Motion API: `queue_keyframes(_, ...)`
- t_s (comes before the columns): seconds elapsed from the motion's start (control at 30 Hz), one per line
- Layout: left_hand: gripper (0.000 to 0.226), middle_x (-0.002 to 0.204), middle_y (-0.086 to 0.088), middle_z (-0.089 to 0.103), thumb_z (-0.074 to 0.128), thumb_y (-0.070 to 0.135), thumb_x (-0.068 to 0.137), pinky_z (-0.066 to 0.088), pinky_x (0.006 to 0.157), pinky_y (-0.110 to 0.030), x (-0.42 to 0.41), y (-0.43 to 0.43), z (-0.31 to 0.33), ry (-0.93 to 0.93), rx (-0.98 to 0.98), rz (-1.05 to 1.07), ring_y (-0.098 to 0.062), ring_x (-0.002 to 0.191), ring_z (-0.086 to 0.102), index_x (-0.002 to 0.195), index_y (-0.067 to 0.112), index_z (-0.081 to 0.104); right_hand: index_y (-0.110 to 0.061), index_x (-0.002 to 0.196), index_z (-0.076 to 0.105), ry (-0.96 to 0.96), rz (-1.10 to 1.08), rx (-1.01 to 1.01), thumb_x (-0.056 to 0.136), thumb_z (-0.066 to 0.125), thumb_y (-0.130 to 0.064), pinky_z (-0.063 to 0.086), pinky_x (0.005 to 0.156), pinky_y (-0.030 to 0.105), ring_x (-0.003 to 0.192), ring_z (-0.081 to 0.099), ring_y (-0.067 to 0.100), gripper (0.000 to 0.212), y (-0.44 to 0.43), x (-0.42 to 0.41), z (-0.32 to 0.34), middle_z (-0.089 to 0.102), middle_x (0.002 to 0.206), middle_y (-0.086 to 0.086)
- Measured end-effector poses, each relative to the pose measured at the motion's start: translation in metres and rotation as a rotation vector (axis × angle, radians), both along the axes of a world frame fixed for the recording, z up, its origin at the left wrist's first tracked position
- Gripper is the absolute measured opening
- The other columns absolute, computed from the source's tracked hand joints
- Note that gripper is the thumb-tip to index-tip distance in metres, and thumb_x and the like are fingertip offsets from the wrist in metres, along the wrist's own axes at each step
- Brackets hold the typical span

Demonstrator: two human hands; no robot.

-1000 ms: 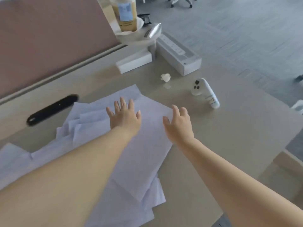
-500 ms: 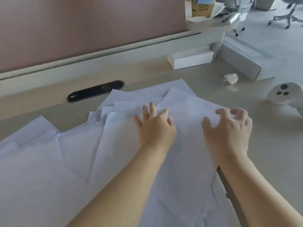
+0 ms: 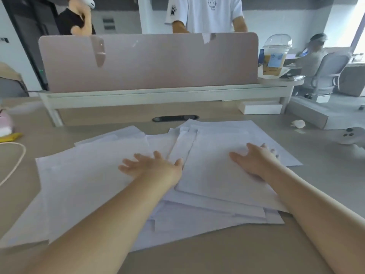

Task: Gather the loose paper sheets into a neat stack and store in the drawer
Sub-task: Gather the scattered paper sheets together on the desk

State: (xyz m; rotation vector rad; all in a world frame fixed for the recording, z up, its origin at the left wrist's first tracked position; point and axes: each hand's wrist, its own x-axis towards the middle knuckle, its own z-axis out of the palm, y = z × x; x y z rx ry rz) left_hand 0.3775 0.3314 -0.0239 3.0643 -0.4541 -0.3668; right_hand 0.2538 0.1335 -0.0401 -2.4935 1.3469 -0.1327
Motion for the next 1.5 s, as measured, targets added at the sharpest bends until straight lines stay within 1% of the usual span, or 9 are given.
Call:
queue_keyframes(0.1, 0.092, 0.162, -0.013, -0.01, 0.015, 0.084, 0.075, 0.005, 0.113, -0.061, -0.005, 0.039, -0.011, 0.059, -0.108, 0.016, -0.05, 0.143, -0.002, 0.151, 0.035, 0.002, -0.032, 0.145, 0.035, 0.043, 0.043, 0.005, 0.082, 0.032, -0.073, 0.016, 0.115, 0.048, 0.144, 0.015, 0.041, 0.076, 0.006, 0.004, -0.007, 0.022, 0.158, 0.014)
queue_keyframes(0.27, 0.064, 0.155, -0.012, 0.022, 0.039, 0.055, 0.087, 0.033, 0.106, -0.043, 0.01, 0.065, 0.002, -0.118, -0.443, -0.049, -0.035, 0.133, 0.038, 0.141, 0.021, 0.04, -0.024, 0.137, 0.05, -0.576, 0.027, 0.377, 0.081, 0.066, -0.045, 0.048, 0.081, 0.033, 0.098, 0.061, 0.028, 0.062, -0.004, -0.001, 0.004, 0.06, 0.113, 0.006)
queue_keyframes(0.57, 0.076, 0.162, -0.008, 0.01, 0.028, 0.069, 0.086, 0.014, 0.115, -0.05, 0.068, 0.086, -0.026, -0.048, -0.289, 0.01, -0.031, 0.148, 0.011, 0.15, 0.03, 0.02, -0.029, 0.147, 0.035, -0.134, 0.163, 0.092, 0.084, 0.054, -0.057, 0.021, 0.113, 0.039, 0.145, 0.021, 0.029, 0.072, 0.009, 0.008, -0.006, 0.021, 0.159, 0.007)
queue_keyframes(0.67, 0.063, 0.155, -0.006, 0.031, 0.042, 0.054, 0.088, 0.031, 0.108, -0.042, 0.066, 0.094, -0.014, -0.131, -0.508, 0.004, -0.03, 0.138, 0.035, 0.143, 0.023, 0.039, -0.027, 0.14, 0.047, -0.218, 0.155, 0.096, 0.087, 0.057, -0.047, 0.027, 0.107, 0.032, 0.141, 0.033, 0.024, 0.058, 0.028, 0.013, 0.003, 0.033, 0.155, 0.003)
queue_keyframes(0.83, 0.074, 0.161, -0.011, 0.01, 0.023, 0.065, 0.088, 0.012, 0.112, -0.053, 0.076, 0.104, -0.011, -0.037, -0.187, 0.172, -0.037, 0.145, 0.008, 0.15, 0.026, 0.015, -0.028, 0.131, 0.058, -0.33, 0.055, 0.151, 0.085, 0.059, -0.036, 0.042, 0.096, 0.033, 0.122, 0.054, 0.027, 0.046, 0.044, 0.032, 0.014, 0.055, 0.139, 0.003)
queue_keyframes(1.03, 0.057, 0.151, 0.004, 0.036, 0.044, 0.044, 0.092, 0.031, 0.101, -0.031, 0.056, 0.086, 0.004, 0.125, -0.922, 0.005, -0.021, 0.138, 0.035, 0.145, 0.026, 0.033, -0.034, 0.142, 0.042, -0.267, 0.178, 0.17, 0.086, 0.059, -0.04, 0.036, 0.085, 0.027, 0.124, 0.051, 0.022, 0.058, 0.055, 0.045, 0.007, 0.048, 0.144, 0.0)
queue_keyframes(1.17, 0.063, 0.16, -0.011, 0.012, 0.028, 0.053, 0.091, 0.006, 0.115, -0.057, 0.074, 0.094, -0.007, -0.191, -0.389, 0.074, -0.035, 0.147, 0.007, 0.148, 0.027, 0.019, -0.025, 0.136, 0.051, -0.555, -0.018, 0.284, 0.087, 0.061, -0.024, 0.047, 0.082, 0.035, 0.095, 0.061, 0.026, 0.05, 0.037, 0.039, 0.008, 0.058, 0.123, 0.005)
queue_keyframes(1.33, 0.081, 0.16, -0.019, -0.015, 0.011, 0.068, 0.088, -0.004, 0.114, -0.056, 0.077, 0.094, -0.021, 0.043, -0.162, 0.182, -0.039, 0.146, -0.013, 0.153, 0.023, -0.006, -0.023, 0.147, 0.034, -0.154, 0.079, 0.157, 0.094, 0.04, -0.047, 0.021, 0.113, 0.039, 0.144, 0.023, 0.028, 0.058, 0.04, 0.034, 0.002, 0.03, 0.156, 0.01)
queue_keyframes(1.5, 0.08, 0.161, -0.017, -0.012, 0.01, 0.07, 0.087, -0.004, 0.116, -0.053, 0.067, 0.08, -0.019, 0.062, -0.197, 0.115, -0.037, 0.147, -0.012, 0.153, 0.025, -0.002, -0.022, 0.154, -0.001, 0.132, 0.265, -0.072, 0.096, 0.013, -0.054, -0.012, 0.118, 0.04, 0.146, -0.025, 0.023, 0.067, 0.065, 0.043, -0.01, -0.02, 0.161, 0.008)
